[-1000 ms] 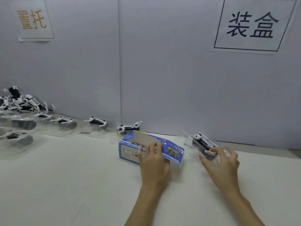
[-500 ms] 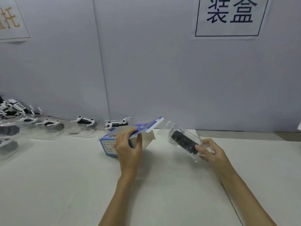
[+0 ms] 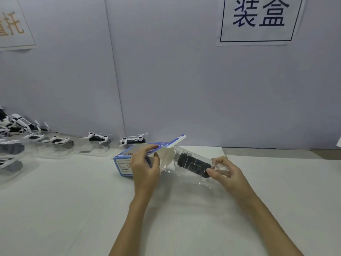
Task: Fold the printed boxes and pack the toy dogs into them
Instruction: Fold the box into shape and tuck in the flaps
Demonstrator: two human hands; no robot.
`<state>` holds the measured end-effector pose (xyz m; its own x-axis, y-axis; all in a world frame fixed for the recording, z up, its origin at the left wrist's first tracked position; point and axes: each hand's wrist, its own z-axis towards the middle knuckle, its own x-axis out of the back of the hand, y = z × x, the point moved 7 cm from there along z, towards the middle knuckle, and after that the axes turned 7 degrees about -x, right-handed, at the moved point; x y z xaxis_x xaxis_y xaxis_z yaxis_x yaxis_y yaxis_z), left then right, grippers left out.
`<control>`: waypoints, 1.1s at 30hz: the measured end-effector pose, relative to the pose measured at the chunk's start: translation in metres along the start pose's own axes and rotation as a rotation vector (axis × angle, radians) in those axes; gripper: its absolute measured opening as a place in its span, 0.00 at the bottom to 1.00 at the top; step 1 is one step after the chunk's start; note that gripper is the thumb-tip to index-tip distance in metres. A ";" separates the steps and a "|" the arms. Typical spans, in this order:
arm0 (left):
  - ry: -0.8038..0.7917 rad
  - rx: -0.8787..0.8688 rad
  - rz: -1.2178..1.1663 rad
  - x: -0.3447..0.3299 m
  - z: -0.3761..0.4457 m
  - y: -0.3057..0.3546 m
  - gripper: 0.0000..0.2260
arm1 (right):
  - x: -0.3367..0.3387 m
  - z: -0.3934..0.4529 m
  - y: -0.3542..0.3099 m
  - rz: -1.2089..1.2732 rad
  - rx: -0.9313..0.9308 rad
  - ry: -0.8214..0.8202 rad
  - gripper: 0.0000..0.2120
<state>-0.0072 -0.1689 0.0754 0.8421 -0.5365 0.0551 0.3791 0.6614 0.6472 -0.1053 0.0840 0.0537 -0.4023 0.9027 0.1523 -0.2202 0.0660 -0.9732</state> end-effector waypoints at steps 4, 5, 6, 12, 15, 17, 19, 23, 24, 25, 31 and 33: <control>-0.066 -0.062 0.037 -0.006 -0.004 0.010 0.16 | -0.006 0.000 0.002 -0.034 0.096 0.152 0.11; -0.074 -0.088 0.052 -0.007 -0.004 0.013 0.17 | -0.007 0.000 0.001 -0.051 0.129 0.174 0.11; -0.078 -0.107 0.058 -0.008 -0.005 0.015 0.17 | -0.007 -0.001 0.000 -0.088 0.162 0.193 0.12; -0.086 -0.187 0.098 -0.015 -0.010 0.020 0.16 | -0.020 -0.003 0.004 -0.359 0.205 0.123 0.15; -0.095 -0.224 0.099 -0.020 -0.015 0.023 0.16 | -0.027 -0.006 0.001 -0.392 0.196 0.085 0.16; -0.089 -0.231 0.084 -0.023 -0.019 0.026 0.16 | -0.028 -0.009 -0.005 -0.344 0.198 0.100 0.20; -0.122 -0.254 0.078 -0.031 -0.025 0.032 0.16 | -0.029 -0.012 -0.006 -0.274 0.186 0.118 0.29; -0.214 -0.294 0.026 -0.051 -0.041 0.054 0.15 | -0.047 -0.016 -0.005 0.081 0.065 0.034 0.40; -0.217 -0.307 0.011 -0.054 -0.045 0.060 0.14 | -0.051 -0.016 -0.003 0.246 0.039 0.016 0.37; -0.215 -0.313 0.000 -0.057 -0.048 0.065 0.14 | -0.053 -0.014 -0.001 0.406 0.009 0.017 0.33; -0.194 -0.217 -0.097 -0.054 -0.045 0.066 0.14 | -0.037 -0.006 0.021 0.320 -0.106 0.264 0.37; -0.204 -0.204 -0.113 -0.054 -0.046 0.068 0.14 | -0.036 -0.004 0.022 0.209 -0.082 0.291 0.42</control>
<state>-0.0097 -0.0709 0.0818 0.7036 -0.6931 0.1565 0.5523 0.6721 0.4932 -0.0916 0.0545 0.0257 -0.1593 0.9826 -0.0954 -0.0828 -0.1096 -0.9905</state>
